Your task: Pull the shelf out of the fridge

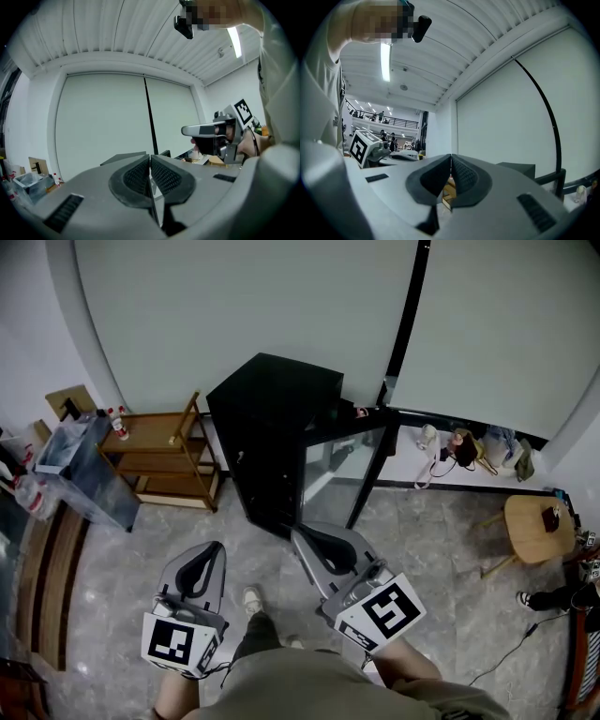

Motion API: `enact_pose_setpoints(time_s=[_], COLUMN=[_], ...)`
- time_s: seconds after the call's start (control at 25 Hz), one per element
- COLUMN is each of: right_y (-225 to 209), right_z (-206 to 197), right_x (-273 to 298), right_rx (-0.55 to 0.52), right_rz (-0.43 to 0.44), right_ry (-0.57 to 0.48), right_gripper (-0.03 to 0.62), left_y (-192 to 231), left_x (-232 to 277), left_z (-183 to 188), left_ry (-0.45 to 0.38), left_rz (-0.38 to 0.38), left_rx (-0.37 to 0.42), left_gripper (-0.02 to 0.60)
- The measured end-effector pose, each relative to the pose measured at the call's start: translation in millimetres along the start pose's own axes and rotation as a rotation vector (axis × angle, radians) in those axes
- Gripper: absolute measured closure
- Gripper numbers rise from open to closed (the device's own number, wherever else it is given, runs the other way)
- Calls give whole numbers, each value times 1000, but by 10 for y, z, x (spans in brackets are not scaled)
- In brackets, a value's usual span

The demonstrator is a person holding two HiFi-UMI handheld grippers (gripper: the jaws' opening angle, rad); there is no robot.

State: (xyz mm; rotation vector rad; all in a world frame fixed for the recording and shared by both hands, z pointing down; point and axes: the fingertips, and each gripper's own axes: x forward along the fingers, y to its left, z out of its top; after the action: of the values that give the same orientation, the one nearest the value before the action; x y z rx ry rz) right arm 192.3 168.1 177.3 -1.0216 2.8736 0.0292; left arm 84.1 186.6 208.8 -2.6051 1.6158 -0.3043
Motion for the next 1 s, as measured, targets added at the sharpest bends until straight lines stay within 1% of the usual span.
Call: enact_pose_setpoints(time_s=[0.16,0.24,0.32,0.52,0.72,0.8,1.0], right_y=[-71,-119,-181,-340,-524,-589,-756], right_z=[-106,-169,-228,-328,-401,-418,-435], right_x=[262,422,594,1109,1653,1870,2368], right_rx=[-9,-16,-19,-24,-33,-36,-36], right_rz=[3,3,-1,-5,-12,-22,-60], right_ry=[36,54,67,98,124,127,126], right_gripper=[597,597,597,597,597,597,597], left_y=[200,346,502,994,1470,1663,2144], left_x=[183,293,404,717,1054,1175,1457], left_z=[-58,-84,-134,-154,-192,-213,-261], left_ry=[34,18,20,-11,5,12,0], left_rz=[-14,-8,-11,-7,-13,-25,-52], left_rx=[-17,-35,-41,-56,-78,-74,-89], left_gripper=[571,571,571,571,571,571,571])
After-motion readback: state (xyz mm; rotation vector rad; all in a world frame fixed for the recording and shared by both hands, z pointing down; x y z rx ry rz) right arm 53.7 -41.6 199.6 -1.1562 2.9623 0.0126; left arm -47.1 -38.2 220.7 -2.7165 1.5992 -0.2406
